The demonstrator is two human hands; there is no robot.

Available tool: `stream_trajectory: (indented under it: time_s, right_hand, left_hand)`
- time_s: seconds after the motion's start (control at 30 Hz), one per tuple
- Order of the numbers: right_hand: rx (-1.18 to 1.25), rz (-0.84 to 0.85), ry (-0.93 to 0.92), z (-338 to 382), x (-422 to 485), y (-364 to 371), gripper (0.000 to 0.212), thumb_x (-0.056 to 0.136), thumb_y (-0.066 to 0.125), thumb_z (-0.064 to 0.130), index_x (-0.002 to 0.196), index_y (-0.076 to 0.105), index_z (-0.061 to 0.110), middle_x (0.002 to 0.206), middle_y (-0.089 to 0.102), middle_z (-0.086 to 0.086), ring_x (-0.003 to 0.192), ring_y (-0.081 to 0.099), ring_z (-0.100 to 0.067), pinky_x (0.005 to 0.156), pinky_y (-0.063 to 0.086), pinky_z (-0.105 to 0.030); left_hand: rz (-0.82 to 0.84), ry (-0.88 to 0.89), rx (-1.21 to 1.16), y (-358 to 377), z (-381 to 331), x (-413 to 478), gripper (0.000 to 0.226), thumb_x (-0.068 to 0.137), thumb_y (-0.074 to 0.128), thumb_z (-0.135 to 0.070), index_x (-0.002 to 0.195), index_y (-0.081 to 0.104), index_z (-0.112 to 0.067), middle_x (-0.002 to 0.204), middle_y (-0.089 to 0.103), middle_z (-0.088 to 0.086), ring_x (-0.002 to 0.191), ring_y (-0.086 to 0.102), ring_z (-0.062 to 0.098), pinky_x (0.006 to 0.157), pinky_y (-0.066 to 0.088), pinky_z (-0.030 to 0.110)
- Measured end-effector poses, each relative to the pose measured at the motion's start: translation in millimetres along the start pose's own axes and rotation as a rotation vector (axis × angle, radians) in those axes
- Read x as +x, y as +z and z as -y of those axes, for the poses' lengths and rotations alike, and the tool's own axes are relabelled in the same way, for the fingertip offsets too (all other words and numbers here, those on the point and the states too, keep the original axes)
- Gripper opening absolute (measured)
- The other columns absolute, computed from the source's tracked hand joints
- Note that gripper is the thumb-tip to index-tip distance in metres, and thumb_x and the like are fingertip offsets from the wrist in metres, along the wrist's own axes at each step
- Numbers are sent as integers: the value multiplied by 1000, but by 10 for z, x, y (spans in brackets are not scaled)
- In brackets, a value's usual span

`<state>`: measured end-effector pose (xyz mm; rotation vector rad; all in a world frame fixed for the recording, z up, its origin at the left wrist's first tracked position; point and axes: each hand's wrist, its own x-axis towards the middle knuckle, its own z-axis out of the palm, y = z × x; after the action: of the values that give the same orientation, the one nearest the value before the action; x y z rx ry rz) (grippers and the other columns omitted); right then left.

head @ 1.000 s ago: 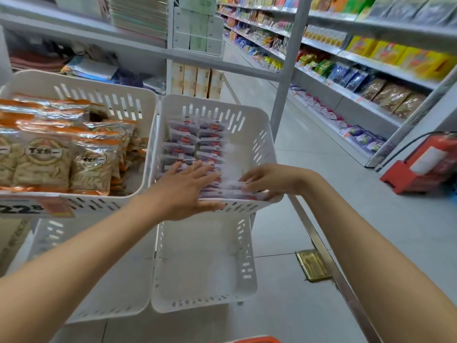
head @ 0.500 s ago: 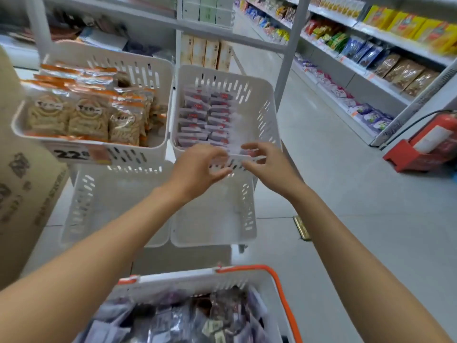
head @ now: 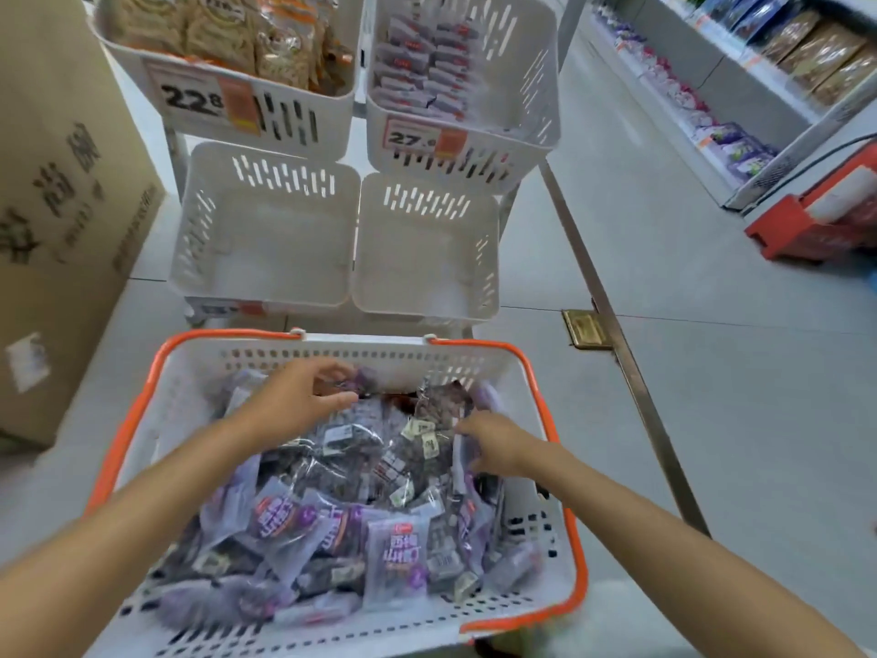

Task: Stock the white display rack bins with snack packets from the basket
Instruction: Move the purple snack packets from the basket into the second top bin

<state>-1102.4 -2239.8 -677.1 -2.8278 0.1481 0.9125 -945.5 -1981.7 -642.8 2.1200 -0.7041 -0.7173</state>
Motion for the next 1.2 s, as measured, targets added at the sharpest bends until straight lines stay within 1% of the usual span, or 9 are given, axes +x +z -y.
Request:
stream_trajectory:
  time_s: [0.13,0.27,0.37,0.47,0.6,0.83,0.97,1.1,1.2]
  right_hand:
    - [478,-310,84,56,-152,-119,28,82,76,32,72,55,16,76,57,-2,69,57,-20,62,43,-35]
    - [1040,-378,-45,432,-360,-269,28,87,74,34,107,71,15,103,75,-5,96,71,-21,86,56,-38]
    - [928,-304,-22,642,-433,-136,58,86,73,40,132,48,13,123,63,-1,108,64,-17,95,53,-37]
    - [623,-147,44,693,-388,259,76,86,72,45,145,34,18,142,49,-8,126,51,-25,106,44,-43]
    - [233,-16,-92,823,-299,731,64,81,75,49,134,54,20,145,40,-8,138,29,-30,114,26,-44]
    - [658,-216,-119,624,-287,110,21,89,70,17,82,52,12,78,49,4,69,46,-11,64,37,-27]
    - [788,-302,-109,699,-162,-394,14,88,72,16,88,59,15,81,63,5,69,60,-7,62,47,-23]
    - [922,-415,-96,794,18,-824,19,87,75,14,95,57,14,91,69,-9,75,69,-18,62,57,-28]
    - [961,-431,-123,764,47,-1273,61,84,77,13,134,42,21,122,55,-4,82,67,-16,65,57,-23]
  left_hand:
    - [88,-47,-135,302,-13,-184,50,84,77,-25,130,57,-20,127,60,-2,110,59,10,96,48,28]
    - [197,-87,-407,561,-258,-320,61,80,79,-34,134,50,-30,124,58,-18,113,57,1,96,48,25]
    - [169,-86,-430,605,-206,-347,20,90,71,-22,110,70,-21,94,75,-12,89,70,3,73,50,15]
    - [57,-218,-511,477,38,-358,16,93,67,-15,108,71,-14,96,77,0,95,72,18,73,56,22]
    - [106,-348,-539,344,262,-394,21,94,65,-21,115,67,-19,110,75,1,105,69,21,100,51,51]
    - [97,-355,-607,324,222,-352,19,98,60,-26,117,62,-28,118,70,-3,108,67,15,91,57,44]
    - [211,-277,-718,309,-35,-269,25,104,48,-35,124,62,-29,121,70,1,109,68,20,85,59,38]
    - [197,-169,-646,134,-292,-121,57,83,67,-51,131,51,-27,122,64,-3,108,65,15,91,53,39]
    - [82,-52,-437,-98,-435,104,63,80,81,-25,134,49,-24,119,66,-6,109,65,13,94,53,33]
